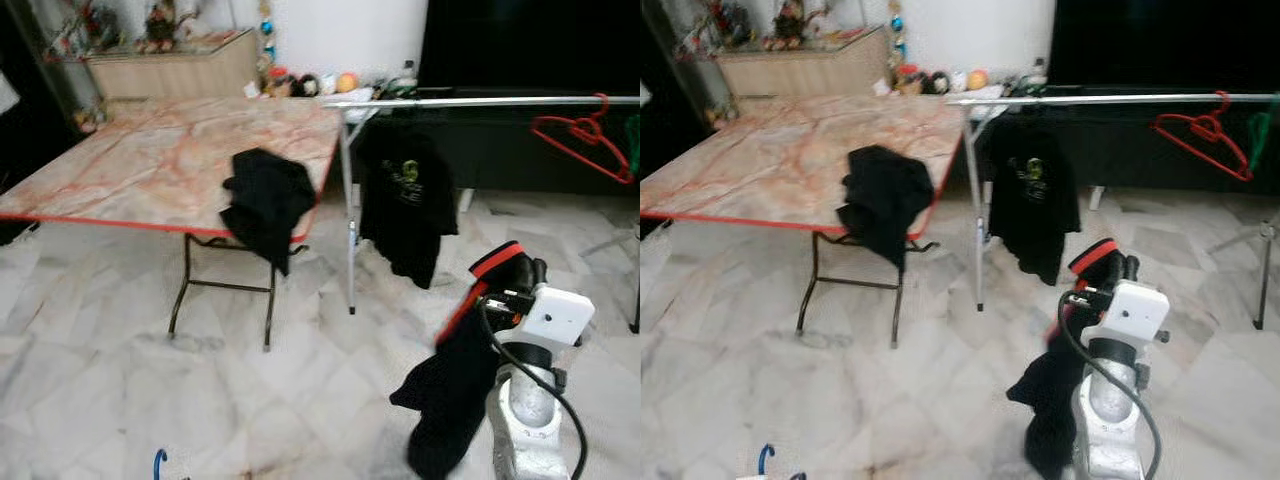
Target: Hang hanger
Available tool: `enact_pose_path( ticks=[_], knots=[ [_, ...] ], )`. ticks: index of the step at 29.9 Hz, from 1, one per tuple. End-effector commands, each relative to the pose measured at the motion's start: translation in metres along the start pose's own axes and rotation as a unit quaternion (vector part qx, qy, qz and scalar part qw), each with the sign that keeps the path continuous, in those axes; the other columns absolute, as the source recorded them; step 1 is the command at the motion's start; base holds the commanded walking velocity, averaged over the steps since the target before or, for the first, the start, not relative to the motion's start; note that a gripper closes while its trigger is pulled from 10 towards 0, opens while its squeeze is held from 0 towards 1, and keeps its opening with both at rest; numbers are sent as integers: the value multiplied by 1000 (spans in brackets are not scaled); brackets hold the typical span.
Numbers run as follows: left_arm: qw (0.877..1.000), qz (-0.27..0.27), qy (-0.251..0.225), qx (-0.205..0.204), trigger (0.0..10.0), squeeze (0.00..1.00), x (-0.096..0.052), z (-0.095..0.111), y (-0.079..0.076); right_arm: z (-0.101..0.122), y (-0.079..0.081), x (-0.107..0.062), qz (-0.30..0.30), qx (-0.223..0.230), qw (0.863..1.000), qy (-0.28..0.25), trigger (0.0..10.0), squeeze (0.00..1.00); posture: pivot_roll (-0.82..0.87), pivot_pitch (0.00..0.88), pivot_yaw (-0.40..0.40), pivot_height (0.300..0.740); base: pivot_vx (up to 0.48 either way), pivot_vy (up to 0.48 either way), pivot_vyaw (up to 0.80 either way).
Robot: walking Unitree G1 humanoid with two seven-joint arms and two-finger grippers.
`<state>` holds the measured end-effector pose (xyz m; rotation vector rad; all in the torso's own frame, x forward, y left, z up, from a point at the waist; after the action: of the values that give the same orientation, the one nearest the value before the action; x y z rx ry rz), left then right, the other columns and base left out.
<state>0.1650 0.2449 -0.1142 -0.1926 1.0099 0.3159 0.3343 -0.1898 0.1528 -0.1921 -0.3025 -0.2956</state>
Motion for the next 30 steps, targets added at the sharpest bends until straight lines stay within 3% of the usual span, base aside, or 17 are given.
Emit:
enact_pose_path(
  ticks=[1, 9, 13, 20, 30],
  knots=[
    [1000, 4, 8, -1, 10000, 0, -1, -6, 2, 6, -6, 5, -10, -2, 1000, -16, 10000, 0, 6, 30, 90, 740, 0, 368, 0],
    [1000, 14, 10, -2, 10000, 0, -4, -6, 24, 7, -7, 8, -13, 0, 1000, -17, 10000, 0, 5, 21, 89, 740, 0, 371, 0],
    [1000, 15, 11, -2, 10000, 0, -5, -6, 28, 6, -7, 8, -13, 0, 1000, -16, 10000, 0, 4, 22, 88, 740, 0, 371, 0],
    [1000, 13, 13, -3, 10000, 0, -5, -8, 28, 6, -5, 8, -7, -2, 1000, -17, 10000, 0, 7, 28, 87, 740, 0, 371, 0],
    [1000, 5, 16, -4, 10000, 0, -4, -15, 13, 6, -4, 8, -4, -4, 1000, -18, 10000, 0, 8, 34, 87, 740, 0, 373, 0]
  ],
)
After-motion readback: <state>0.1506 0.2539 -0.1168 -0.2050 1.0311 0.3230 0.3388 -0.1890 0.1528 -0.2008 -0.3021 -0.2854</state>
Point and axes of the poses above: a point about 5 cm out from each wrist's last joint towards the gripper, its own x axis pointing out of the wrist towards the gripper, its own z axis along the axis of the wrist's last joint, y = z × x, the point moved 3 cm from there along x, pointing out of the wrist towards the gripper, and after that the axes turned 10 degrees about -x, right-handed, at the moved point
